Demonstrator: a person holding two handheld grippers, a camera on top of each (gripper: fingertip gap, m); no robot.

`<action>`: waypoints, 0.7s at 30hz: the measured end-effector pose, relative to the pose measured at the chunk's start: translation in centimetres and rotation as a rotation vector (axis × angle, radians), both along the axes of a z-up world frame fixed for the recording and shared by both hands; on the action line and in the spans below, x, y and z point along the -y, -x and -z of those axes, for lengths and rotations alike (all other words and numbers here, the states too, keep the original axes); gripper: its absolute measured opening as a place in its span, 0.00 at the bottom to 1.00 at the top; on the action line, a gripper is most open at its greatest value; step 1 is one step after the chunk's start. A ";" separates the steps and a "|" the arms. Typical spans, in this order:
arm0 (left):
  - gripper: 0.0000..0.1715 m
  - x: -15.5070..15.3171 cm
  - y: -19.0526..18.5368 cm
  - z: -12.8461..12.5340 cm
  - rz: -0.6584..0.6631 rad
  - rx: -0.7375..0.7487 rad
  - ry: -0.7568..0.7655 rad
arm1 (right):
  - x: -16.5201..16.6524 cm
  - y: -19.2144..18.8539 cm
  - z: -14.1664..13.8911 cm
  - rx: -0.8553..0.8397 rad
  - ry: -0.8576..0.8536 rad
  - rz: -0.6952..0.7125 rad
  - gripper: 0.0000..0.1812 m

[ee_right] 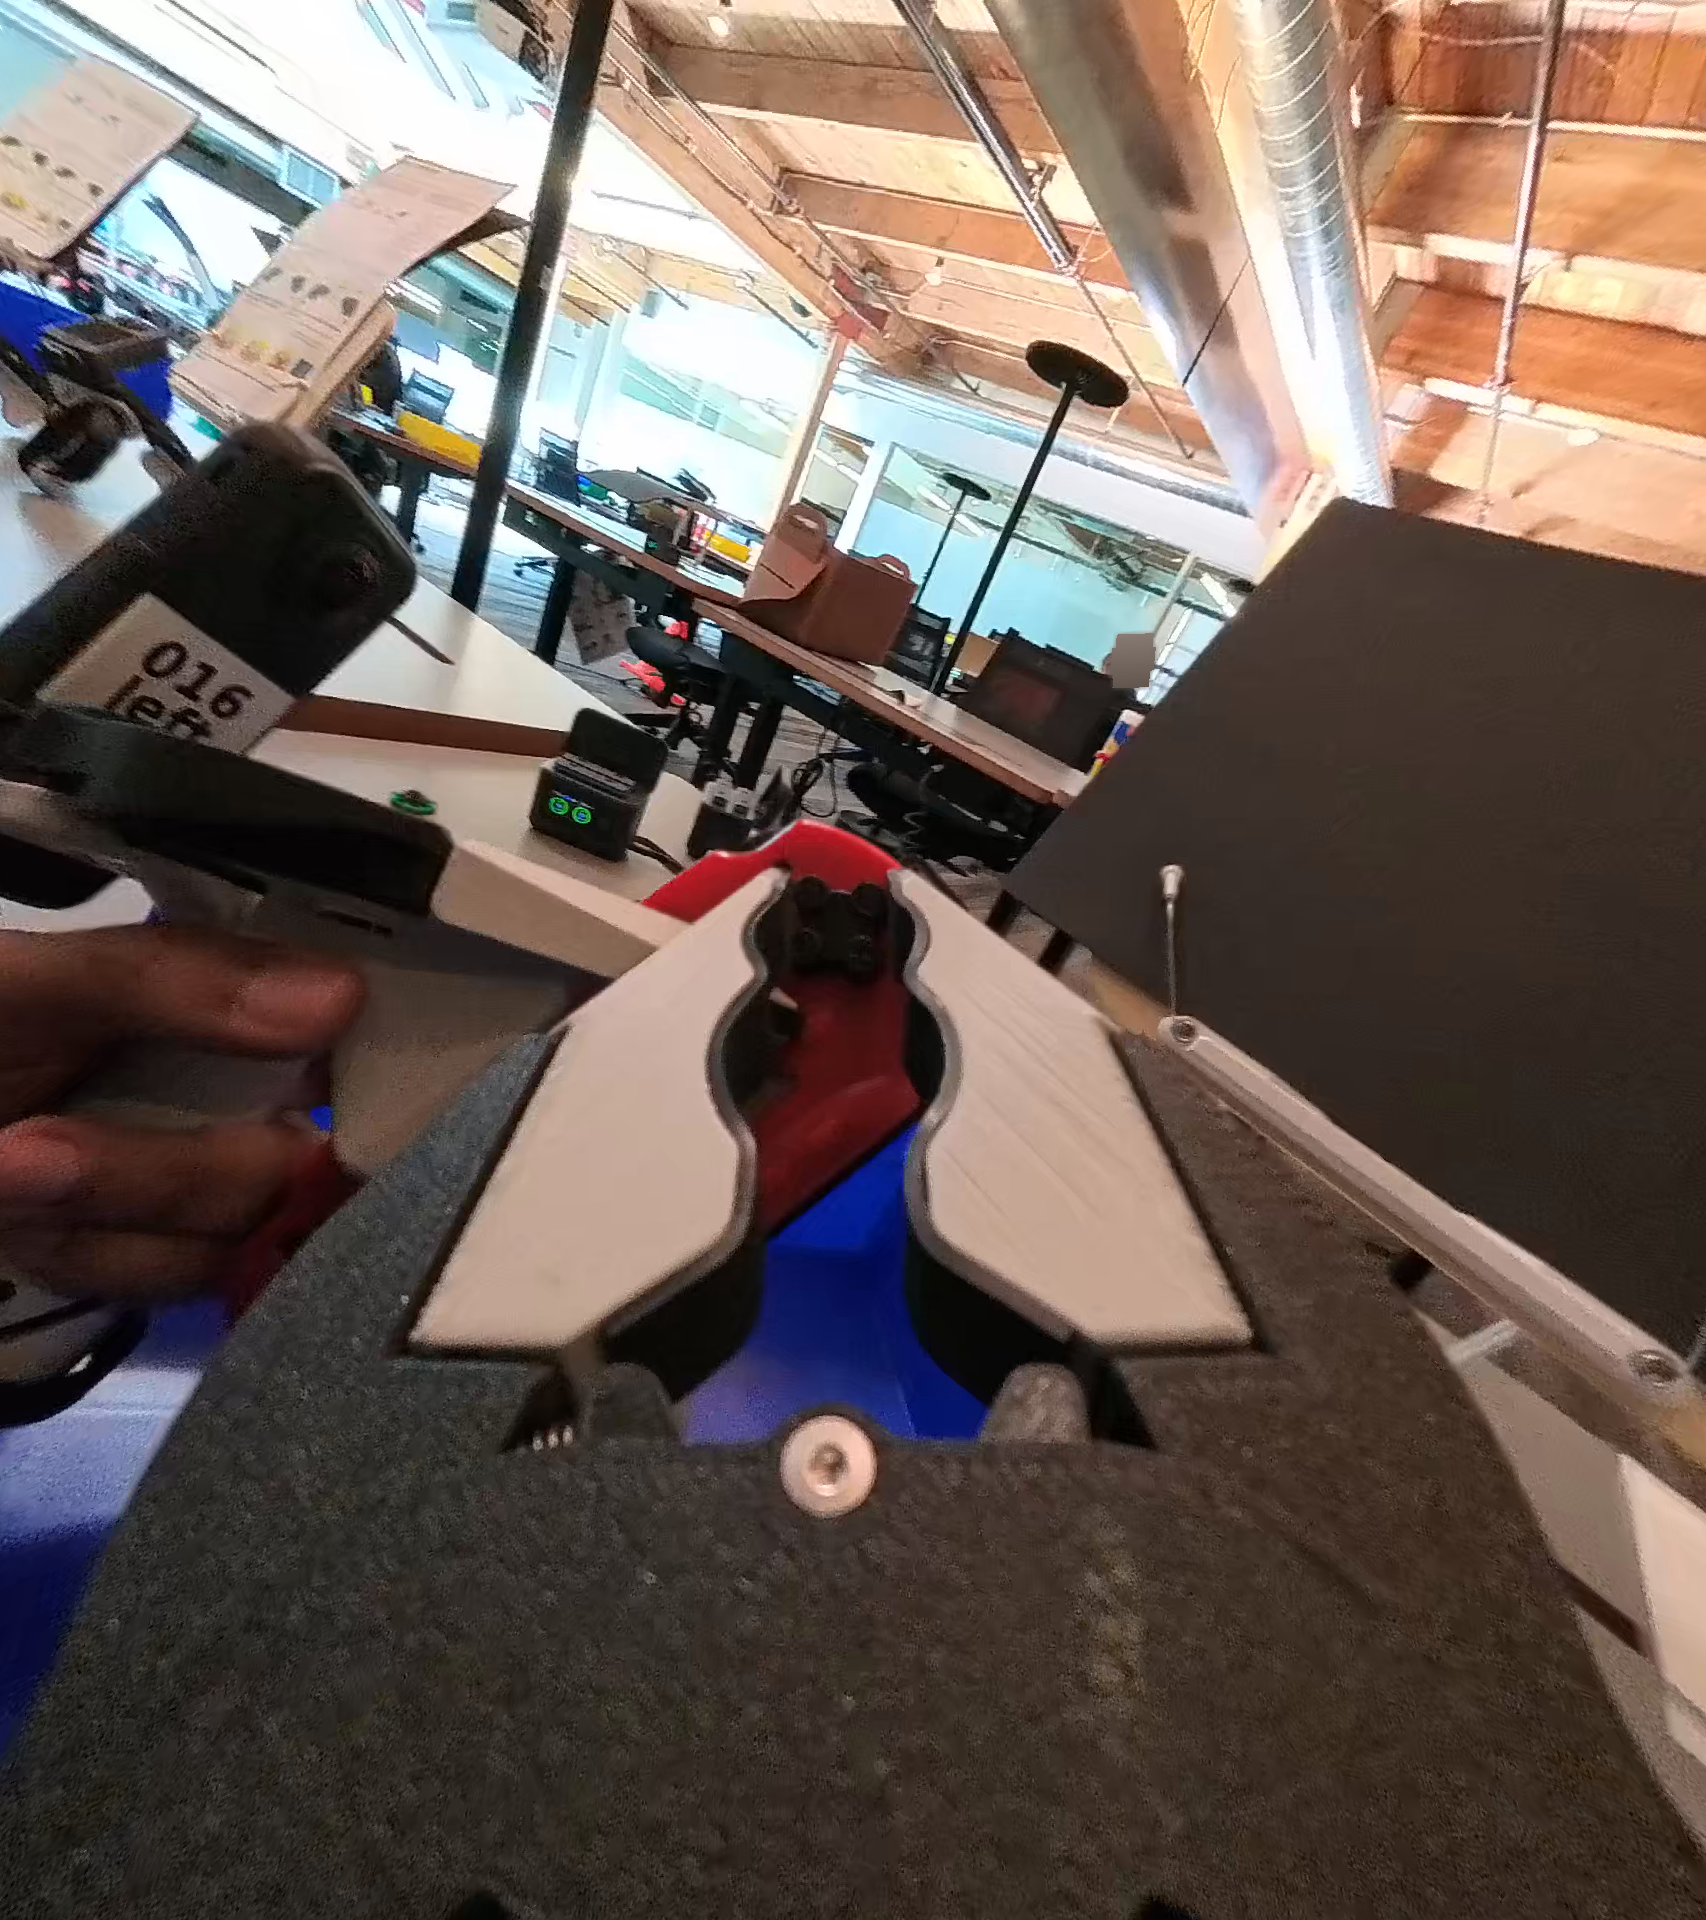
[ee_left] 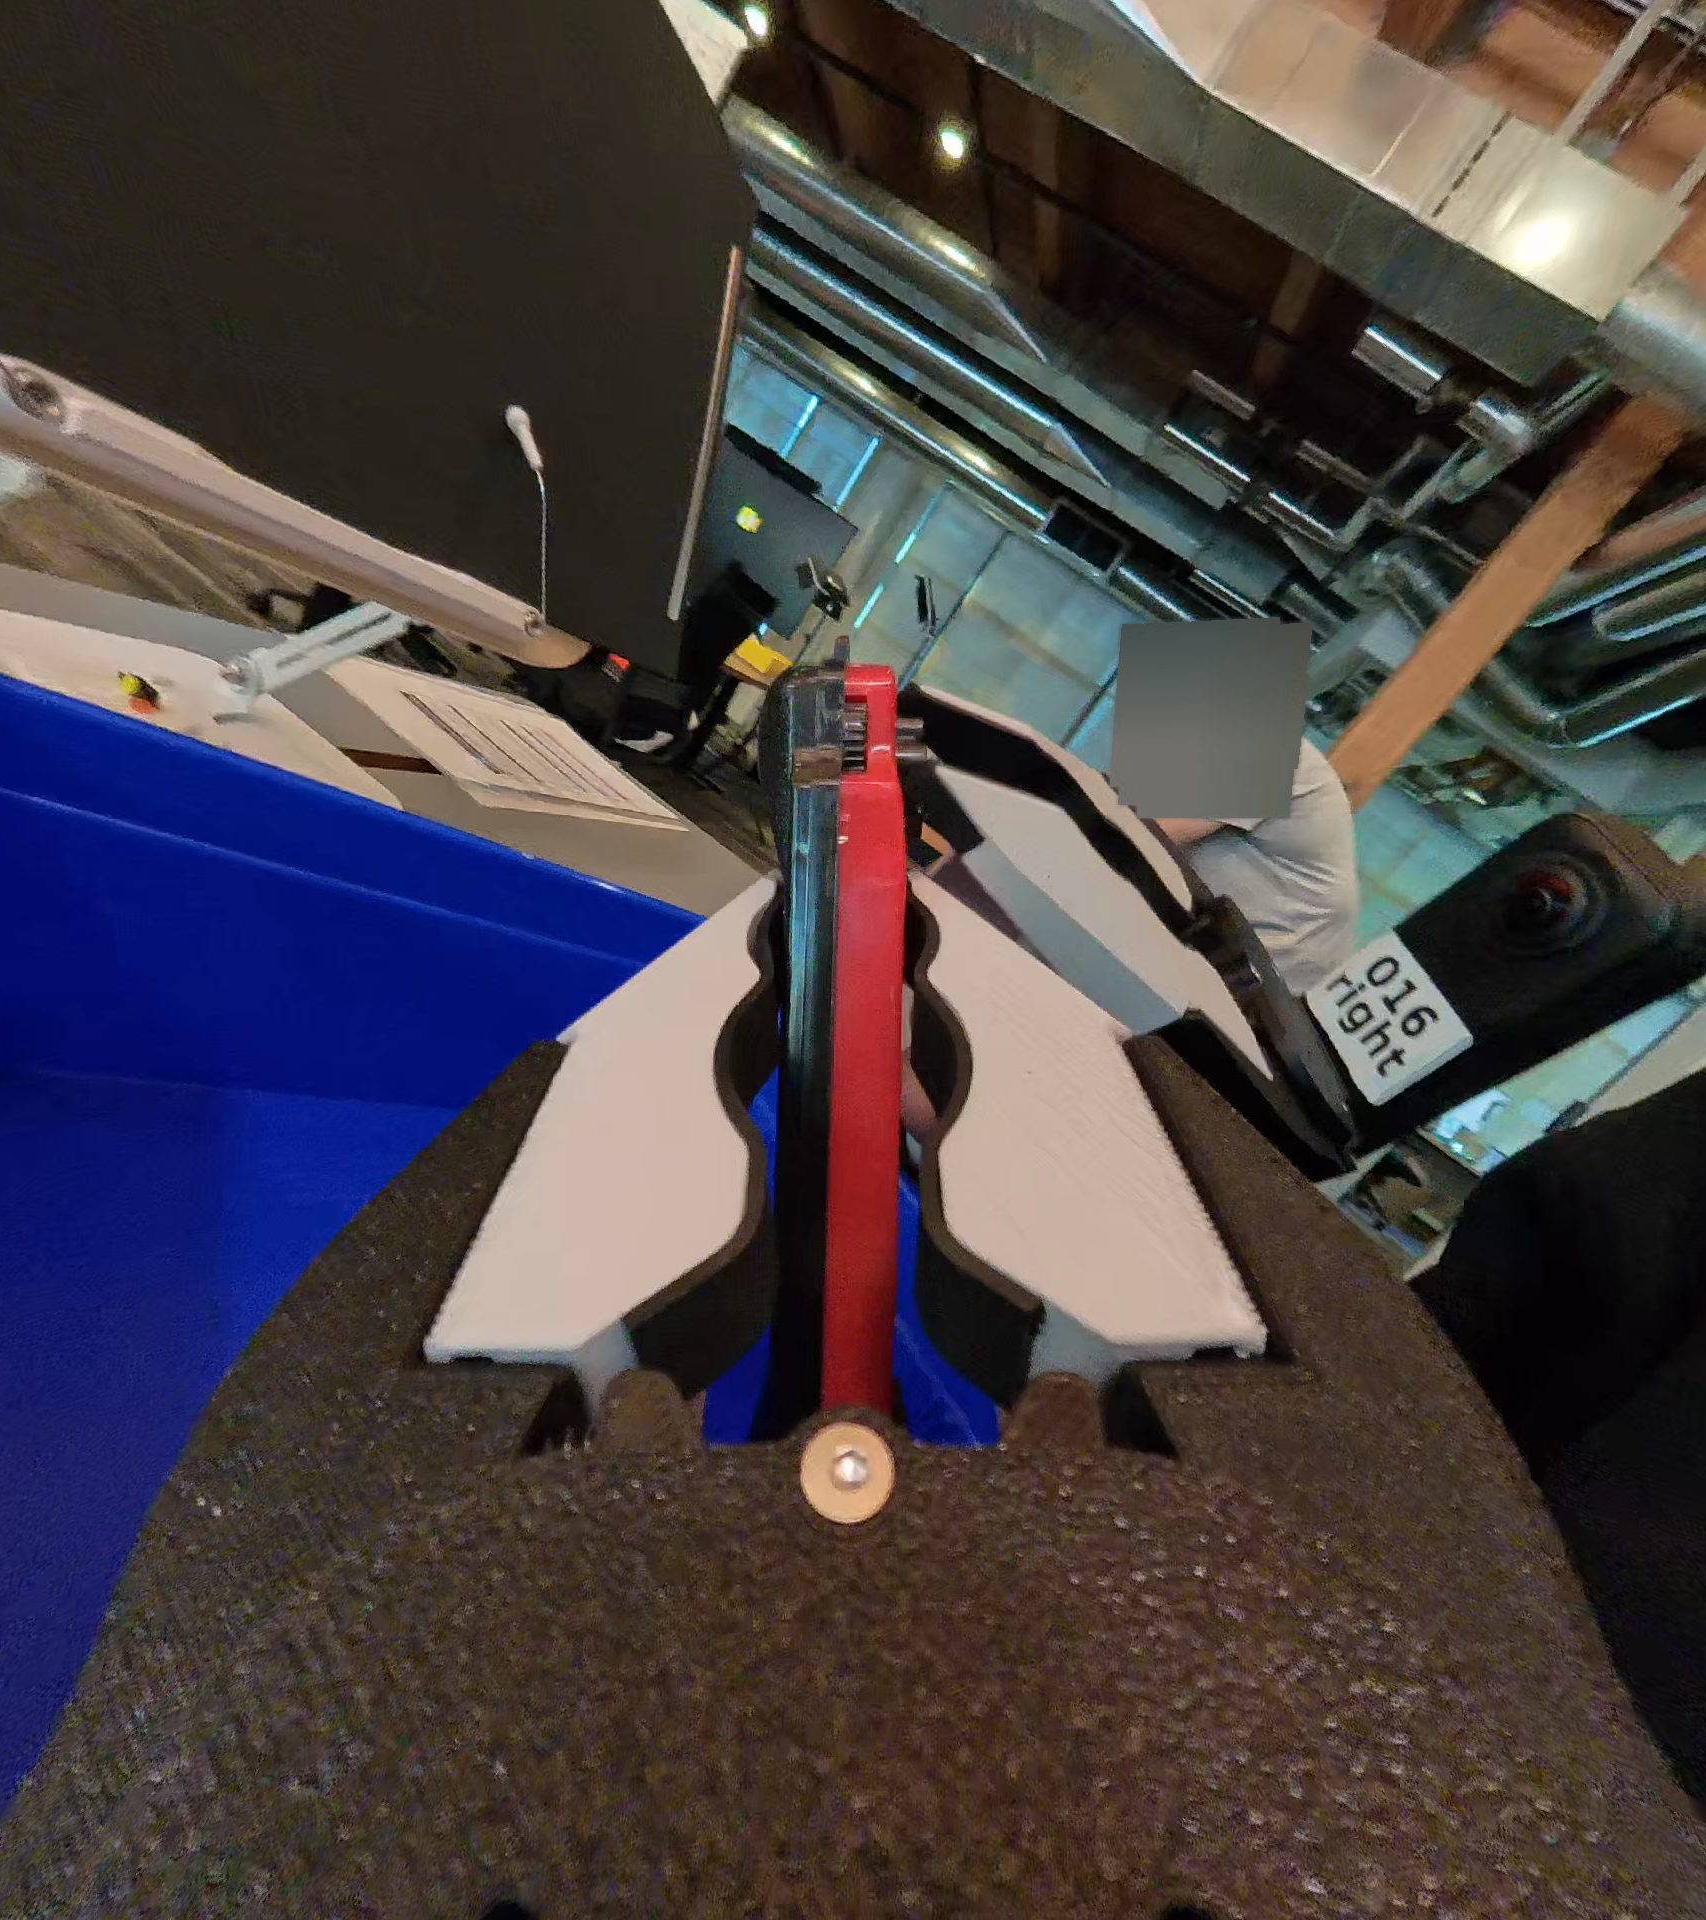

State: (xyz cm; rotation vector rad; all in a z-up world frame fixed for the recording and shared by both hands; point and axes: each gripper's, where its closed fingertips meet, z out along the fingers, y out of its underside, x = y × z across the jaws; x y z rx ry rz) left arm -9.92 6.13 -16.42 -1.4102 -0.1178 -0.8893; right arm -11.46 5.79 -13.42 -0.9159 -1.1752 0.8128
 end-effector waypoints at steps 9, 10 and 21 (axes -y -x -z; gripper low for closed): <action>0.11 0.5 0.2 -0.9 -0.041 -0.008 -0.037 | 0.5 -0.1 -0.4 -0.018 -0.020 0.038 0.11; 0.10 0.4 0.3 -0.9 -0.055 -0.023 -0.037 | 0.4 -0.1 -0.4 -0.016 -0.018 0.046 0.11; 0.12 0.8 -0.1 -1.1 -0.054 -0.108 -0.089 | 0.7 -0.5 -0.7 0.039 -0.015 0.013 0.09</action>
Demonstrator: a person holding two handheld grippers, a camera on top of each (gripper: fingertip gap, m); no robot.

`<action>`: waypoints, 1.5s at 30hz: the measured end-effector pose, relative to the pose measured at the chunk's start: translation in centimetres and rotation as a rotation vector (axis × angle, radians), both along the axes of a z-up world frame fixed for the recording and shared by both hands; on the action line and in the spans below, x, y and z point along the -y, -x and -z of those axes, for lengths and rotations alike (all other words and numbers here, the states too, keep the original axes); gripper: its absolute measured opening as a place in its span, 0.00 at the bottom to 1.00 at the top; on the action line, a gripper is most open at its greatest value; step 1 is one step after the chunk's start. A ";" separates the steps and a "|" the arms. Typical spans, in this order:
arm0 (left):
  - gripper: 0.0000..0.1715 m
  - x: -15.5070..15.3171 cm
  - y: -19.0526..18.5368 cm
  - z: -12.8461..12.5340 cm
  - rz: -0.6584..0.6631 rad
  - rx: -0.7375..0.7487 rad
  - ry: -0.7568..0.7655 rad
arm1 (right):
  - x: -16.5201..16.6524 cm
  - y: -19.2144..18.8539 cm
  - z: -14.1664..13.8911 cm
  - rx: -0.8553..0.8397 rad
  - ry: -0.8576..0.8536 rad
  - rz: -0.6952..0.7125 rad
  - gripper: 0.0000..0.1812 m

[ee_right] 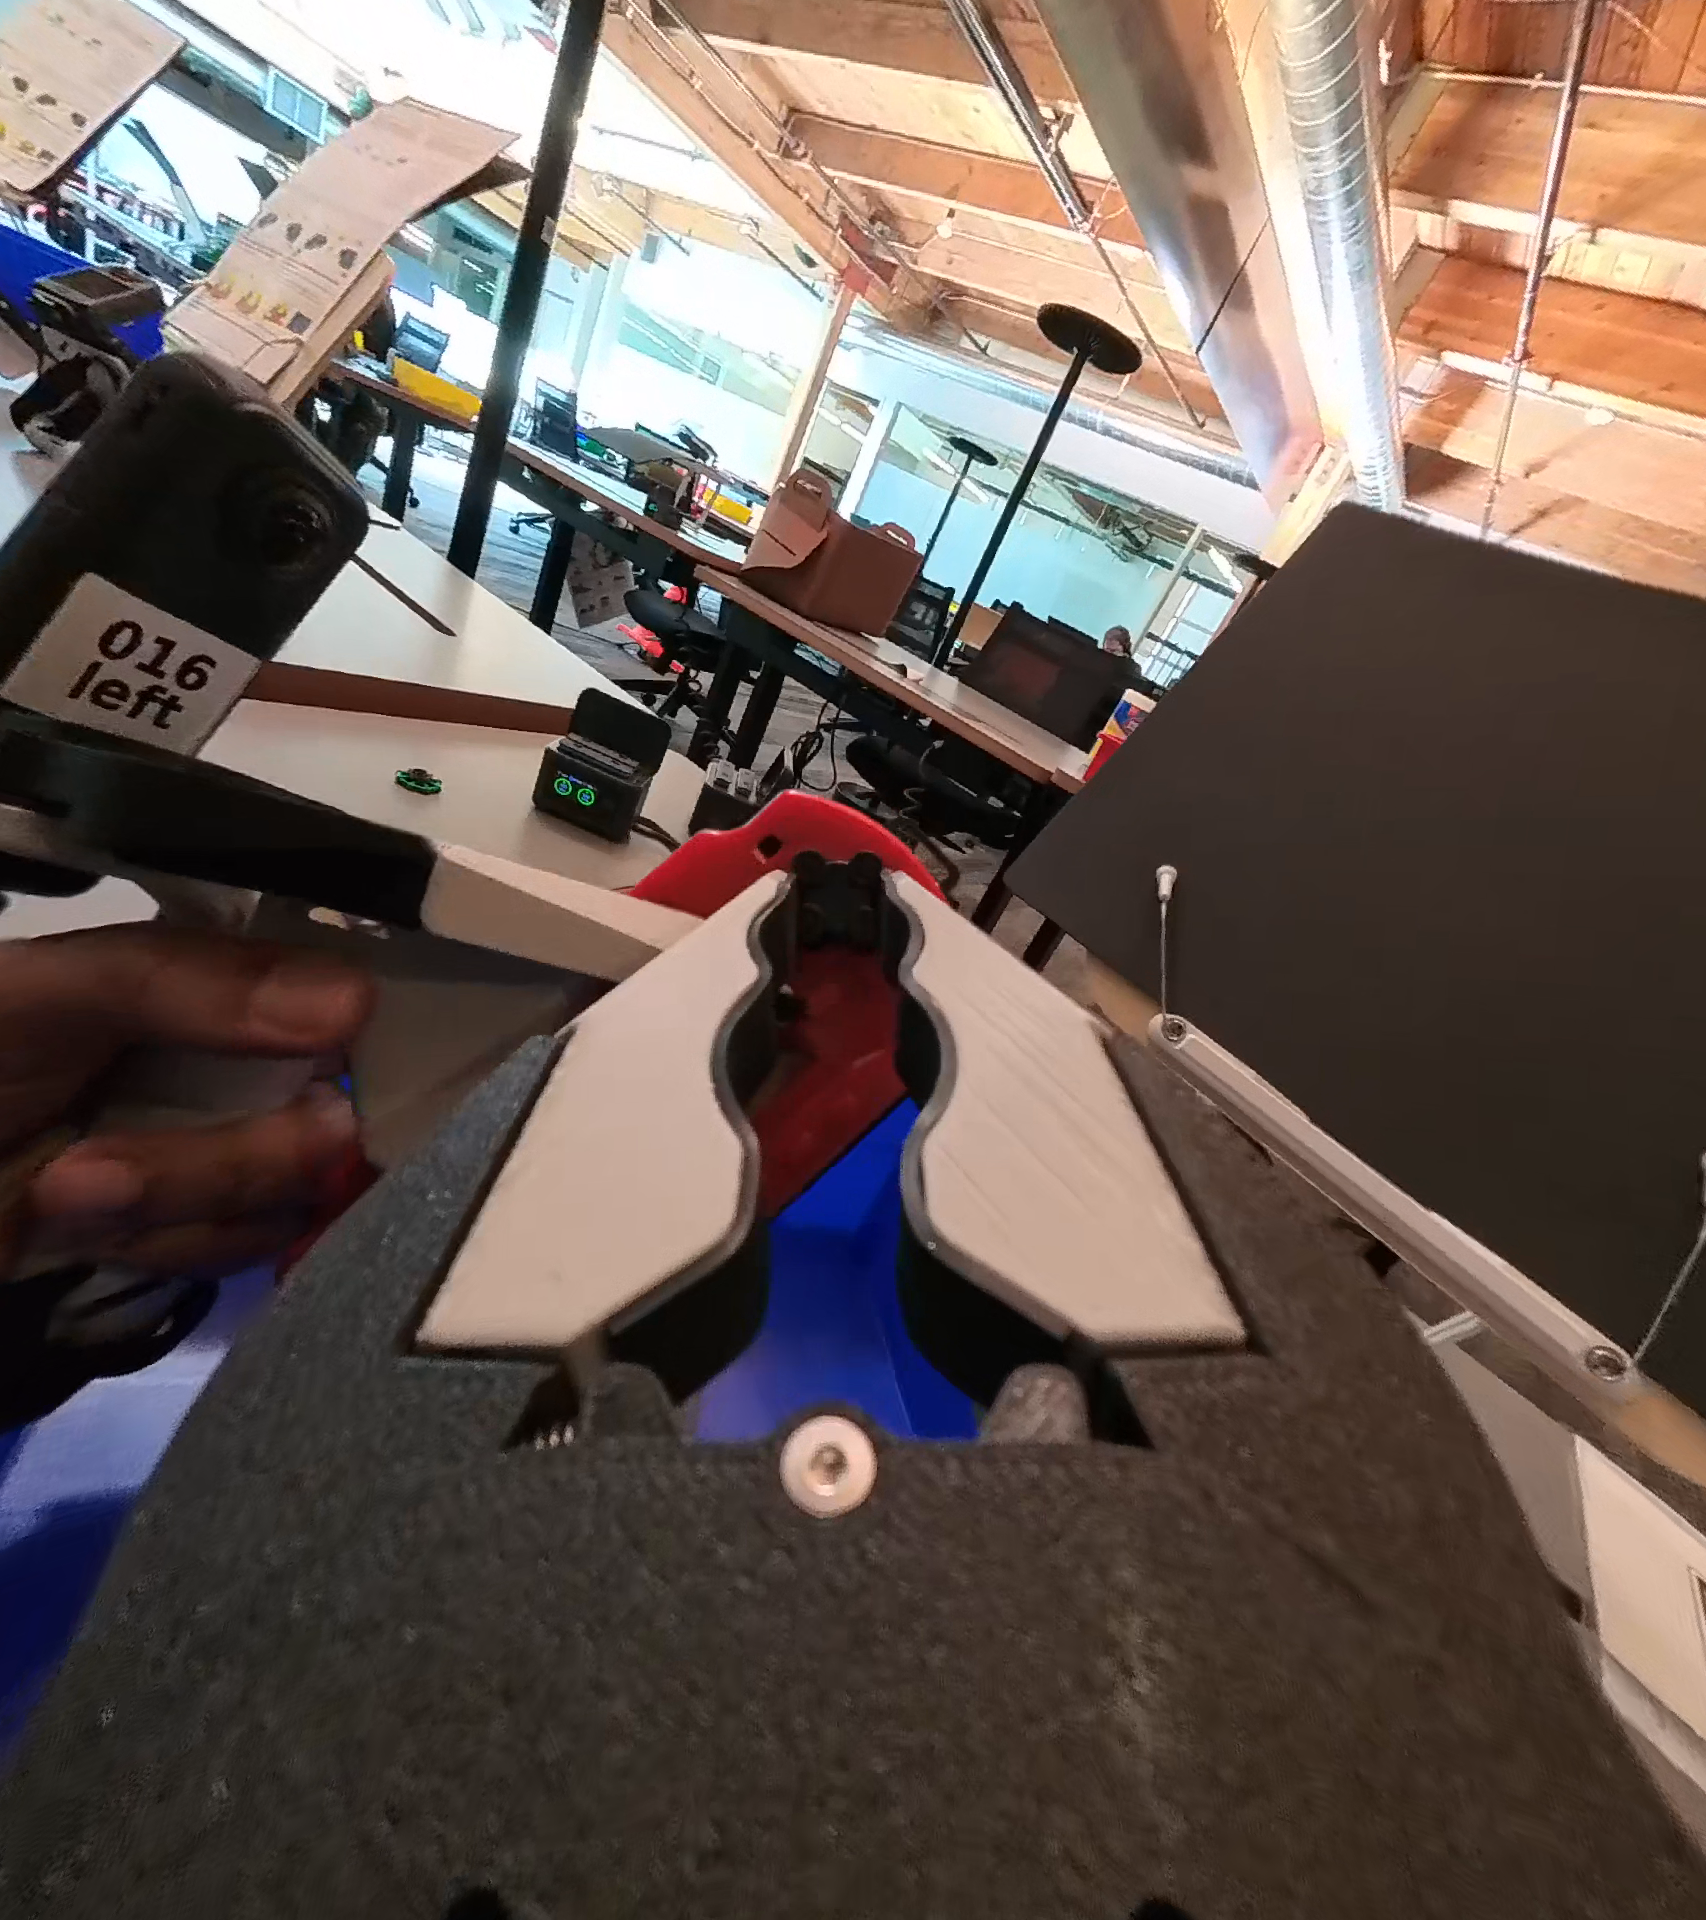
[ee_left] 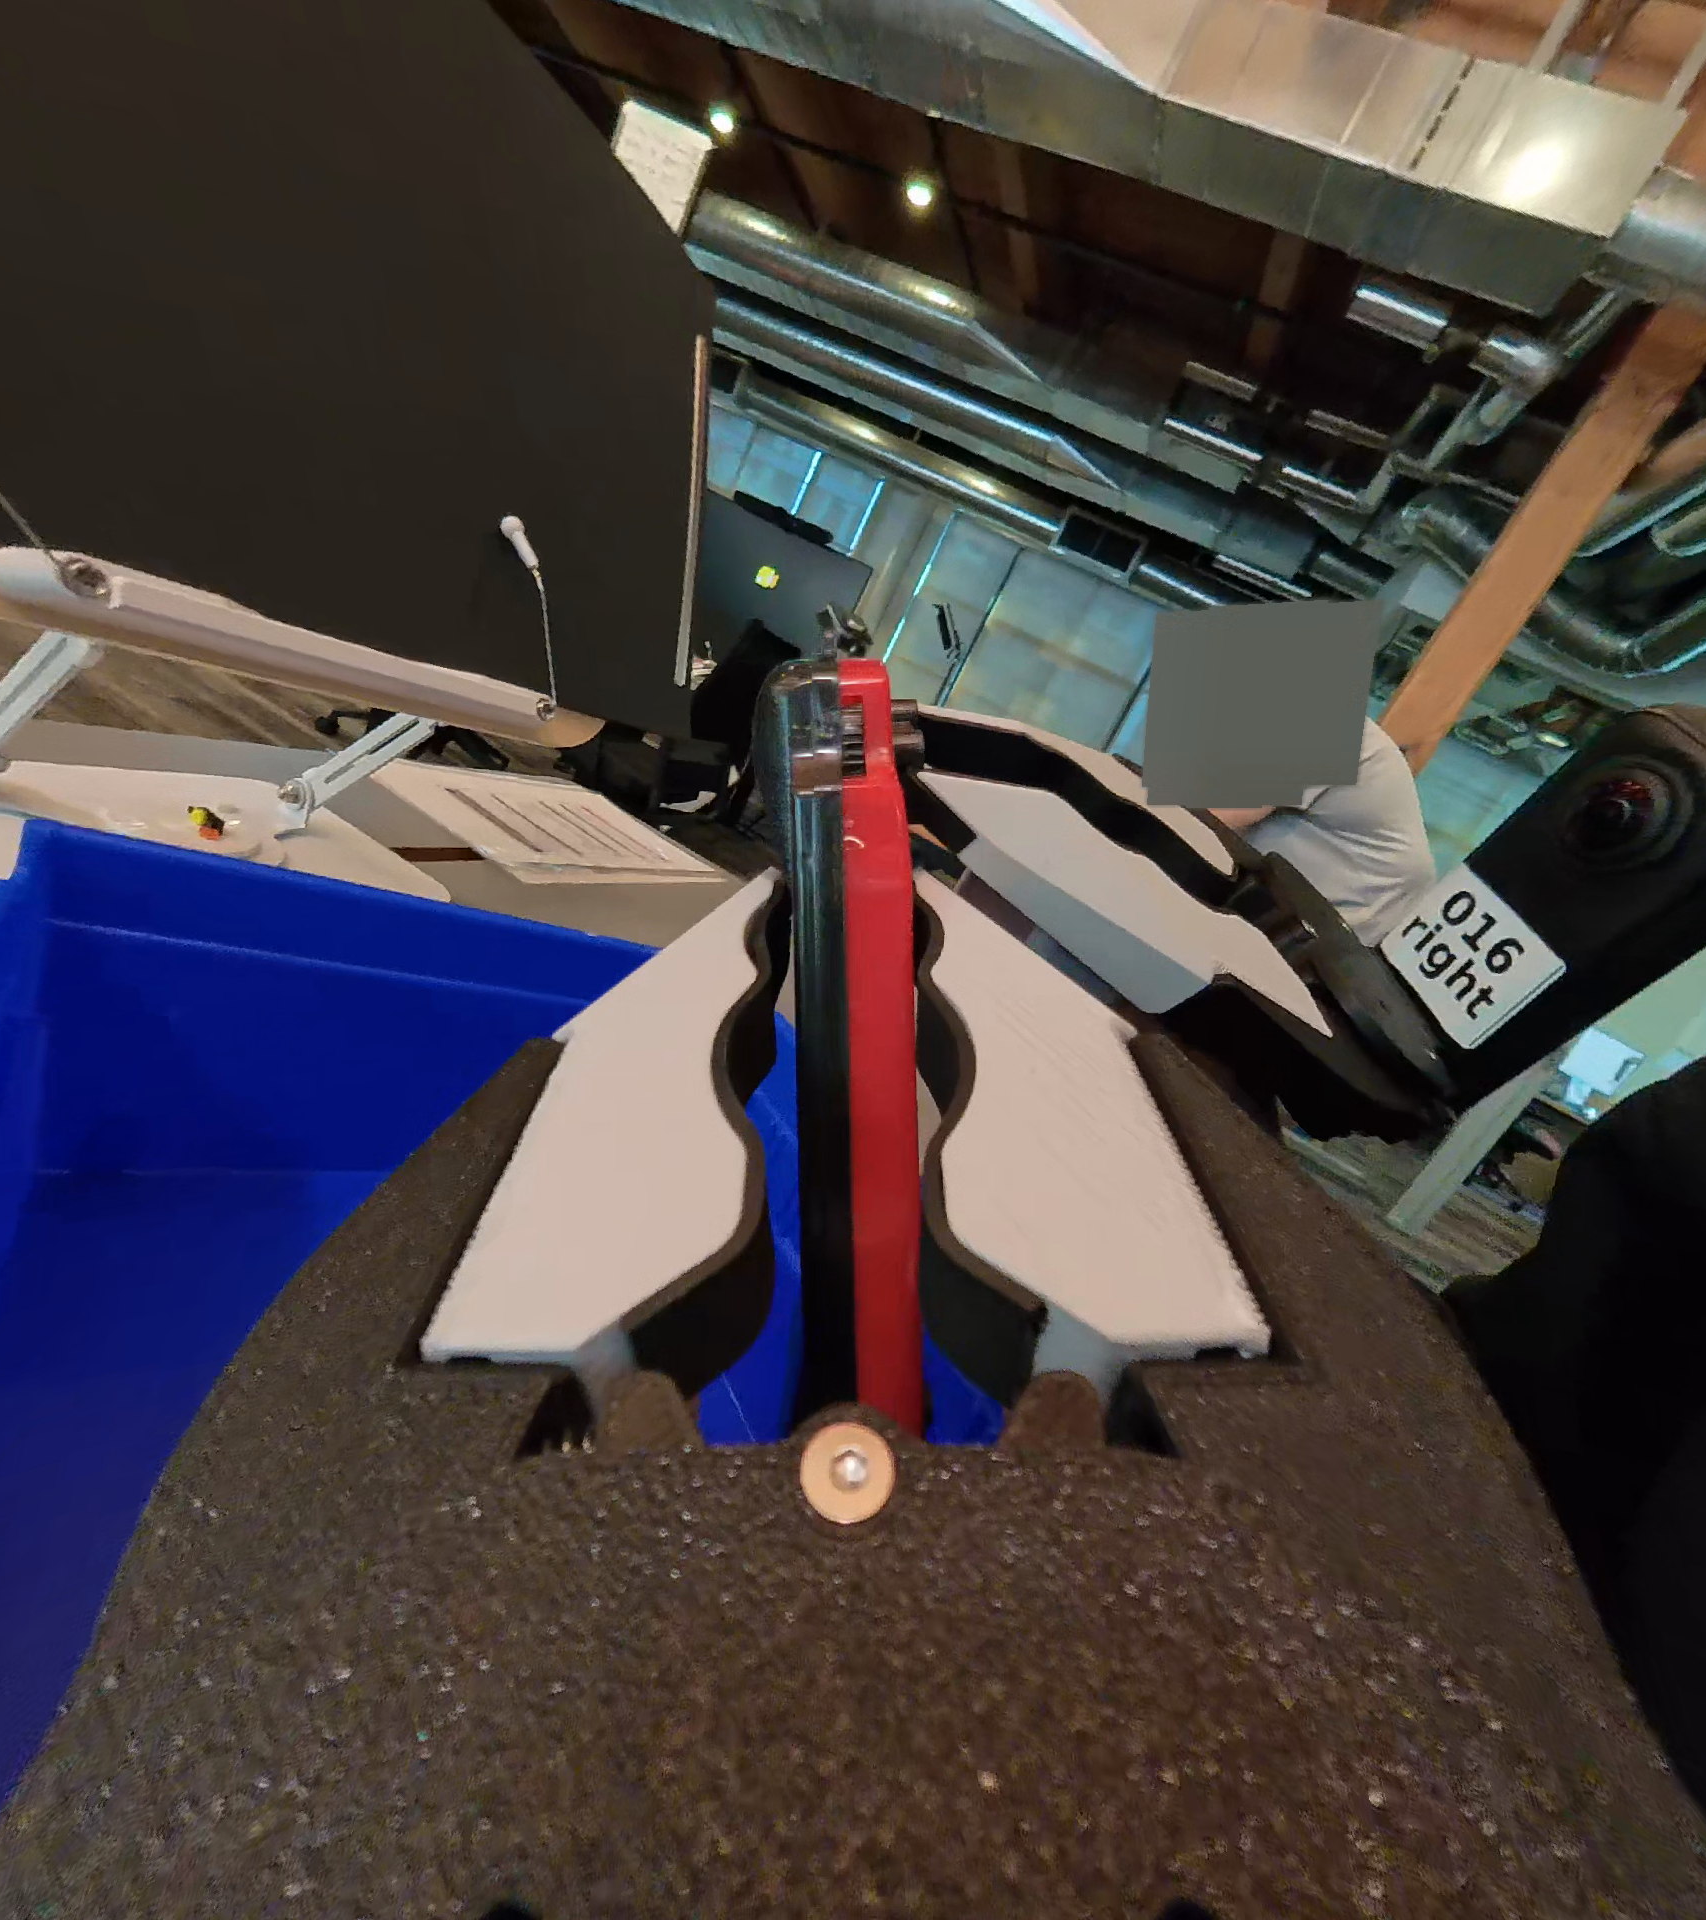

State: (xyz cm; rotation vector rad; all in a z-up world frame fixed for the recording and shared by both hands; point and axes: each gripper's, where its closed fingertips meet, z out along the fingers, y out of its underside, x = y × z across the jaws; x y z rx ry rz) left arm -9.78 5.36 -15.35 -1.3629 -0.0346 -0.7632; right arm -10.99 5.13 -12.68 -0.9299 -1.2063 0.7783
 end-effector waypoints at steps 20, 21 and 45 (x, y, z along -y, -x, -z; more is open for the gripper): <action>0.11 0.6 1.6 -0.2 -0.022 -0.067 0.032 | 0.0 -0.4 1.1 0.109 -0.221 0.008 0.07; 0.11 0.5 1.7 -0.1 -0.026 -0.069 0.041 | 0.0 -0.4 1.2 0.121 -0.282 0.038 0.07; 0.11 -0.1 2.4 0.6 -0.266 -0.299 0.012 | -1.0 0.4 1.8 0.083 0.131 -0.014 0.16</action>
